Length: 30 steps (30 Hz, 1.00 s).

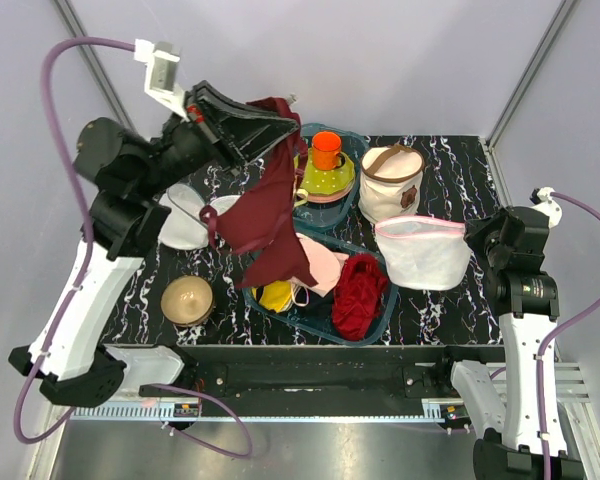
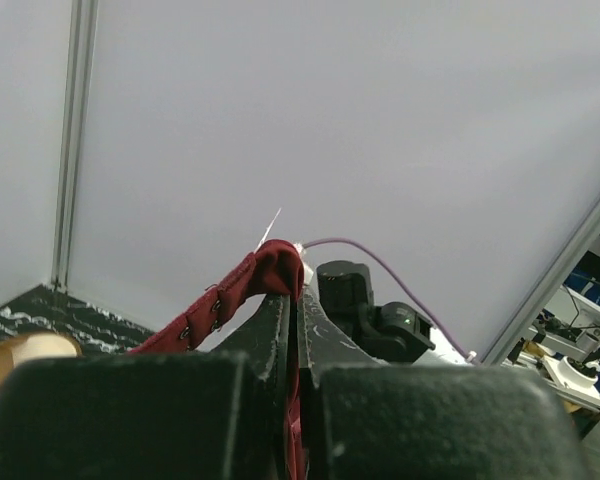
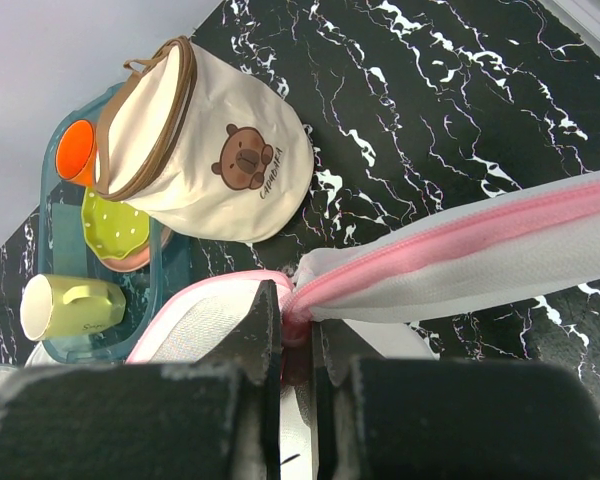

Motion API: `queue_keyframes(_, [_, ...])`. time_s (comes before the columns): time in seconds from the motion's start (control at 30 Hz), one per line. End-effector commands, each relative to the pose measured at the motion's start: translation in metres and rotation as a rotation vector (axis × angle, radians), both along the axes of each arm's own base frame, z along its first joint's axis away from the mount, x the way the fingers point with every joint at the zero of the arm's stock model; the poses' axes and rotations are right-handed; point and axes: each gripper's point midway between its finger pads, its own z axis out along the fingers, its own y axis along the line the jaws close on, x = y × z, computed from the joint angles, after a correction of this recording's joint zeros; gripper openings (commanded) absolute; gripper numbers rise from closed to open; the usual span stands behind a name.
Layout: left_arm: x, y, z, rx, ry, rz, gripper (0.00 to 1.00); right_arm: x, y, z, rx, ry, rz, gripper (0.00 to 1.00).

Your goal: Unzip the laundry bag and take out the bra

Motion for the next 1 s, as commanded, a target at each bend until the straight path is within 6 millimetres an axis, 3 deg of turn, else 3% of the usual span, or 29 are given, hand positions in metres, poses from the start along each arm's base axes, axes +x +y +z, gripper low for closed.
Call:
queue_keyframes(0.0, [0.013, -0.012, -0.014, 0.016, 0.049, -0.021, 0.00, 0.003, 0.002, 0.026, -0.002, -0.082, 0.005, 0.00])
queue_keyframes(0.1, [0.025, -0.024, -0.034, 0.028, 0.113, -0.048, 0.00, 0.002, 0.003, 0.024, 0.004, -0.079, 0.009, 0.00])
queue_keyframes(0.27, [0.033, -0.040, -0.048, 0.032, 0.146, -0.086, 0.00, 0.001, 0.002, 0.024, 0.001, -0.080, 0.006, 0.00])
queue_keyframes(0.37, [0.042, -0.051, -0.072, 0.058, 0.198, -0.104, 0.00, 0.001, 0.001, 0.023, -0.003, -0.078, -0.003, 0.00])
queue_keyframes(0.4, [0.049, -0.056, -0.091, 0.078, 0.247, -0.108, 0.00, 0.001, 0.000, 0.021, -0.004, -0.073, -0.002, 0.00])
queue_keyframes(0.57, [0.058, -0.066, -0.138, 0.115, 0.343, -0.120, 0.00, 0.004, 0.001, 0.019, 0.000, -0.069, 0.001, 0.00])
queue_keyframes(0.63, [0.054, -0.062, -0.137, 0.107, 0.347, -0.123, 0.00, 0.005, 0.001, 0.017, 0.002, -0.066, 0.002, 0.00])
queue_keyframes(0.83, [0.037, -0.040, -0.104, 0.095, 0.257, -0.059, 0.00, 0.006, 0.001, 0.017, 0.004, -0.068, 0.003, 0.00])
queue_keyframes(0.97, [0.035, -0.043, -0.111, 0.108, 0.266, -0.077, 0.00, 0.007, 0.003, 0.015, 0.016, -0.069, 0.006, 0.00])
